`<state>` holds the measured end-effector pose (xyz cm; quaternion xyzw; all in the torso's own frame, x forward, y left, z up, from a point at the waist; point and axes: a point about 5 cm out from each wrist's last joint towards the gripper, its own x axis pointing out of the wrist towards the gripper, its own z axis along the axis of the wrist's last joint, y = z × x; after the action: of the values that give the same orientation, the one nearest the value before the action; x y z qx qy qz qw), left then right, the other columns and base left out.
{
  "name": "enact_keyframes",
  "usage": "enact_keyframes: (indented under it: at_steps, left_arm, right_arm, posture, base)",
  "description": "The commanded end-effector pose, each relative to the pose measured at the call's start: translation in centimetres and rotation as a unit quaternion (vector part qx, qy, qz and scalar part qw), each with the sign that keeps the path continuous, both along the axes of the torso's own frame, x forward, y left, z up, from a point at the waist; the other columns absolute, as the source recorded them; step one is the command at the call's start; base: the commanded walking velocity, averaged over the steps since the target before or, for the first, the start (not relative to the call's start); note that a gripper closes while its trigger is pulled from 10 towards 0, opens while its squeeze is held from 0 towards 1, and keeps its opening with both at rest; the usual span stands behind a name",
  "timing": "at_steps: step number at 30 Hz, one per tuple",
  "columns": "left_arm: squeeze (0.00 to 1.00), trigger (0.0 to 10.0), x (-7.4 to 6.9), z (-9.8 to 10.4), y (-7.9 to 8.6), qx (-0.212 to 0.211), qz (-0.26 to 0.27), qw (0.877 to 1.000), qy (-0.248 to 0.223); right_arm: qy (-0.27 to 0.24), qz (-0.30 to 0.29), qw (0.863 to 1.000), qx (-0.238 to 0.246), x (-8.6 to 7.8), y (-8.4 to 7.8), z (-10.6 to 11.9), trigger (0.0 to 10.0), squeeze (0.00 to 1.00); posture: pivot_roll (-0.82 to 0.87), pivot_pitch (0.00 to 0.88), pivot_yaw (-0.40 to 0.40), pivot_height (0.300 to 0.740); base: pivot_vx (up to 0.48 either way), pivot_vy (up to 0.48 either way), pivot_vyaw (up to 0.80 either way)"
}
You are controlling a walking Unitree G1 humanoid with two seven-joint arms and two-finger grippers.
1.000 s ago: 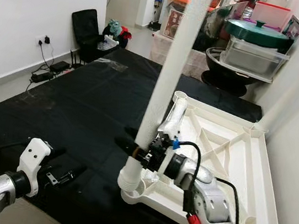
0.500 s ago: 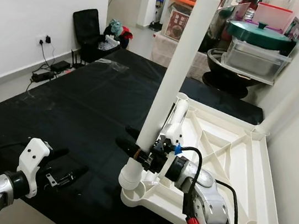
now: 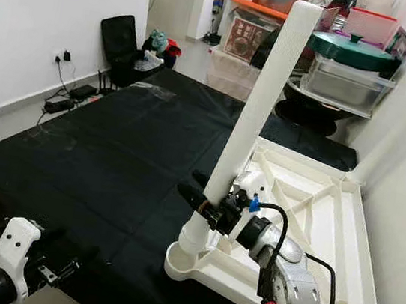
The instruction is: Building children table
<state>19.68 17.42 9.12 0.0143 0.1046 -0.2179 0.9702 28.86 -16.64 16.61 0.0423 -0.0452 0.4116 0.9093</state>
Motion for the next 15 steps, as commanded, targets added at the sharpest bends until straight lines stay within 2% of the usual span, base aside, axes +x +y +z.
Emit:
enact_keyframes:
  at_steps: [1,15]
  left_arm:
    - [0.0,10.0,0.2,0.5,-0.3,0.009,0.002,1.0,-0.021]
    - [0.0,10.0,0.3,-0.1,-0.4,0.01,0.012,1.0,-0.022]
  right_arm:
    - [0.016,-0.015,1.0,-0.007,-0.4,-0.3,-0.8,10.0,0.0]
    - [0.04,0.01,0.999,-0.007,-2.6,-0.9,-2.0,10.0,0.0]
  posture:
    - [0.12,0.0,-0.093,0.74]
    - [0.1,0.0,-0.076,0.74]
  base:
    - [0.0,0.0,0.0]
    - [0.0,0.0,0.0]
